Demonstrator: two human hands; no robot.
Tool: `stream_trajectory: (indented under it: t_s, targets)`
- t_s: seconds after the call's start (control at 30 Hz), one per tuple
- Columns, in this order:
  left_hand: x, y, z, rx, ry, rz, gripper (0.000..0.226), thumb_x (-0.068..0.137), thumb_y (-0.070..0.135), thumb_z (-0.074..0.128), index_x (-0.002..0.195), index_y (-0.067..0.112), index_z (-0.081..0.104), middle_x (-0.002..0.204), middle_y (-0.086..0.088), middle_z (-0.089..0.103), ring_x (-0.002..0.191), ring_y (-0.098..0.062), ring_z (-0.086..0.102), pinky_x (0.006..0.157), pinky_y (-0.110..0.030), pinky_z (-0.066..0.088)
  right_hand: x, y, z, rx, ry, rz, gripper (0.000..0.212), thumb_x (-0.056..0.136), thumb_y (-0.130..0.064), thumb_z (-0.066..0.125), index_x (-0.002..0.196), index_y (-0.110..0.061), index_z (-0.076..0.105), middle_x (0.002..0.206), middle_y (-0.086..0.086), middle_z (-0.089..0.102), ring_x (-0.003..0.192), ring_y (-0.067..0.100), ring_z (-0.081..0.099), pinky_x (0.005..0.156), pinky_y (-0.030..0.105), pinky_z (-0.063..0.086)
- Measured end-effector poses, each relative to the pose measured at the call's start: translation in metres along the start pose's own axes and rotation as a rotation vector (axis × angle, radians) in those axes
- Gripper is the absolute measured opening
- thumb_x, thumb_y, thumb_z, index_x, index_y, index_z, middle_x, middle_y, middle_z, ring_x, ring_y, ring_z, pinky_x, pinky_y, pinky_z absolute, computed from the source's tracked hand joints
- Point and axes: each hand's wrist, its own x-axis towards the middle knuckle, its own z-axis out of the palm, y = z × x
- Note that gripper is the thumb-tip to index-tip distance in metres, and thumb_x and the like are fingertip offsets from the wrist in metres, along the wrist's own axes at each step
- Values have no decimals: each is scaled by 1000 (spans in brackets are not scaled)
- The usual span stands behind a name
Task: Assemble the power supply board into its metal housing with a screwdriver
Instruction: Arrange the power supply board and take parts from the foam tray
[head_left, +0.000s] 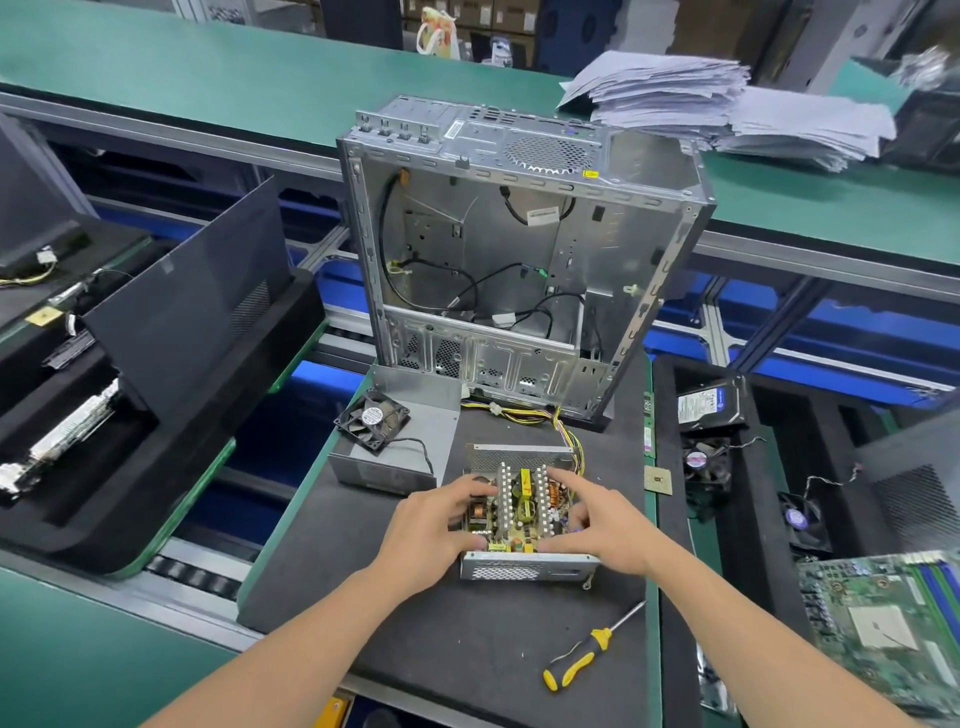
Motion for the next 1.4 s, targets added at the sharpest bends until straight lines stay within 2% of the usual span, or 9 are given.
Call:
stream_trajectory:
  t_s: [0.27, 0.37, 0.5, 0.73, 0.8, 0.9, 1.03, 1.27, 1.4]
  targets:
    - [1, 5, 0, -27, -4, -33, 54, 76, 16, 87, 108, 48, 57, 134, 22, 62, 113, 7, 62, 100, -11, 47, 4, -1, 0, -26, 70, -37, 104, 74, -48, 89, 161, -40, 31, 65, -5, 56, 65, 6, 51, 78, 30, 49]
    - [0, 5, 5, -10, -2, -55, 48, 82, 15, 82, 111, 42, 56, 133, 13, 67, 117, -9, 67, 104, -32, 52, 6, -2, 1, -44, 50, -34, 105, 78, -47, 88, 162, -41, 26, 63, -6, 50, 63, 6, 45, 74, 32, 44]
    - [2, 9, 6, 103, -13, -42, 44, 85, 24, 78, 114, 43, 50, 101, 23, 65, 97, -21, 65, 89, -36, 52, 7, 0, -8, -30, 5, -4, 101, 79, -46, 89, 159, -51, 28, 64, -6, 46, 63, 8, 40, 68, 31, 36]
    - [4, 7, 2, 92, -50, -53, 42, 85, 29, 79, 112, 43, 51, 108, 12, 69, 104, -17, 67, 97, -42, 54, -9, 14, -30, 106, -161, 42, 101, 80, 2, 74, 148, -64, 37, 93, 7, 46, 68, 22, 47, 59, 40, 63]
    - [4, 6, 3, 99, -42, -49, 42, 84, 29, 80, 111, 44, 51, 106, 12, 69, 104, -15, 67, 96, -42, 54, -11, 14, -29, -14, -85, -2, 95, 81, -9, 77, 145, -68, 38, 92, 3, 51, 65, 15, 49, 62, 41, 59]
    - [4, 6, 3, 92, -44, -50, 43, 84, 30, 80, 111, 45, 50, 107, 13, 69, 101, -14, 66, 96, -43, 54, -4, 7, -21, -27, 39, 3, 79, 80, -31, 85, 140, -63, 46, 82, -6, 61, 70, 12, 56, 91, 44, 53]
    - [4, 8, 3, 99, -40, -51, 41, 84, 30, 79, 108, 46, 49, 105, 13, 69, 95, -14, 67, 92, -42, 55, 8, -2, -13, 104, 74, 99, 81, 73, -20, 88, 140, -49, 54, 80, 0, 74, 80, 19, 68, 102, 42, 52]
    - [6, 5, 5, 66, -41, -49, 43, 83, 28, 81, 106, 47, 50, 102, 10, 69, 93, -17, 68, 91, -42, 56, 3, -8, -8, 491, 16, 244, 71, 75, 3, 87, 132, -26, 57, 82, 18, 77, 72, 25, 70, 69, 36, 57]
    - [6, 2, 4, 22, -42, -60, 43, 83, 27, 81, 107, 46, 52, 112, 8, 71, 96, -18, 67, 98, -43, 55, 1, -21, -22, 33, -12, 219, 55, 80, -32, 86, 124, -35, 53, 82, -6, 78, 82, 13, 69, 76, 32, 50]
